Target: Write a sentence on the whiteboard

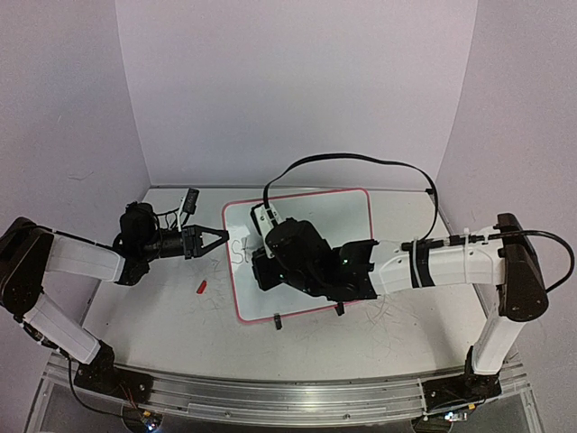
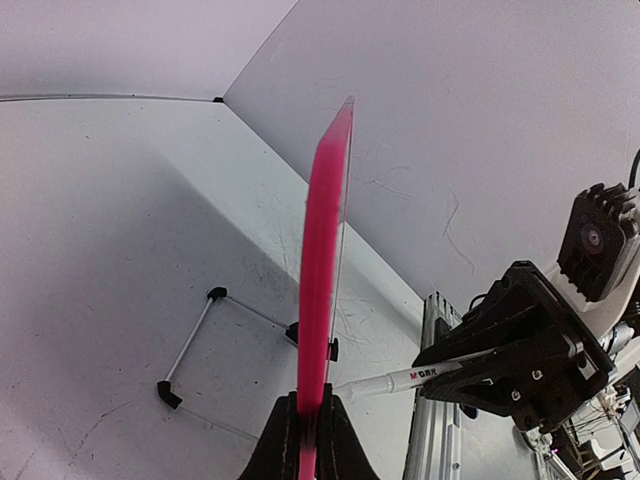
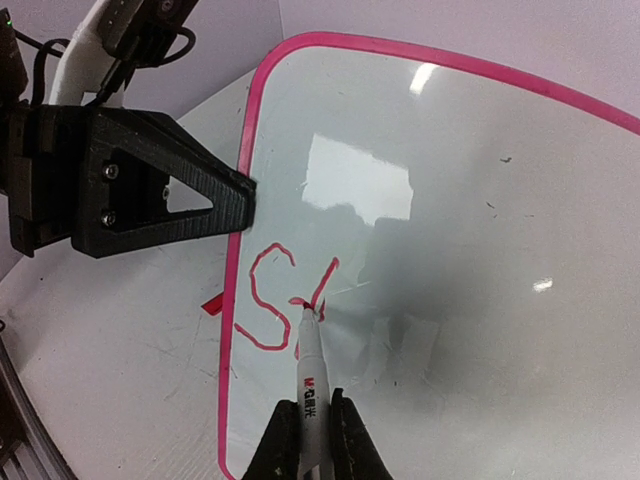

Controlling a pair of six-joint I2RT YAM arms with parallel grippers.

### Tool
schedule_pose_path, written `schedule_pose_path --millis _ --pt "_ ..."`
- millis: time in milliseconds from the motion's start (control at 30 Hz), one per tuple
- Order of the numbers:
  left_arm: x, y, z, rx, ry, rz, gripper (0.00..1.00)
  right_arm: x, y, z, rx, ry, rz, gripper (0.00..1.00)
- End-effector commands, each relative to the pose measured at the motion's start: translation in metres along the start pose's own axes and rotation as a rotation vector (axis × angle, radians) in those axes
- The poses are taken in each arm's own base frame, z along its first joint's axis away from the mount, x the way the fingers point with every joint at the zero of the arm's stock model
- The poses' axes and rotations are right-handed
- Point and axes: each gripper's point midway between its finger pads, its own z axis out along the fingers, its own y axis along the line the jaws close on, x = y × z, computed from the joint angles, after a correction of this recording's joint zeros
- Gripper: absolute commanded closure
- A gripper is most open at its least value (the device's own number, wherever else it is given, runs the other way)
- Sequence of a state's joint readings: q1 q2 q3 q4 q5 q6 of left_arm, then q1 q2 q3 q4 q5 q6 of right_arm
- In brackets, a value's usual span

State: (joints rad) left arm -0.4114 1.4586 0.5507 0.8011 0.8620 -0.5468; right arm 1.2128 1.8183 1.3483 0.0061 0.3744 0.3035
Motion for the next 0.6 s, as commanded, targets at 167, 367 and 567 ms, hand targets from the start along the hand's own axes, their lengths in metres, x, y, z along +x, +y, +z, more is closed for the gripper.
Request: schedule_pose_path --millis 167,367,567 --pt "-0.017 -0.024 0.003 0.075 -0.018 0.064 1.00 -0.004 -0.022 -0.004 0.103 -0.003 0.019 1.00" --pt "-0.017 -0.023 0.003 0.074 -0.017 0.064 1.00 -0.010 -0.023 -0.008 0.104 -0.016 0.028 1.00" --pt "-0.016 -0.022 0.003 0.072 -0.017 0.062 1.00 -0.019 -0.019 -0.022 0.048 -0.042 0.034 1.00"
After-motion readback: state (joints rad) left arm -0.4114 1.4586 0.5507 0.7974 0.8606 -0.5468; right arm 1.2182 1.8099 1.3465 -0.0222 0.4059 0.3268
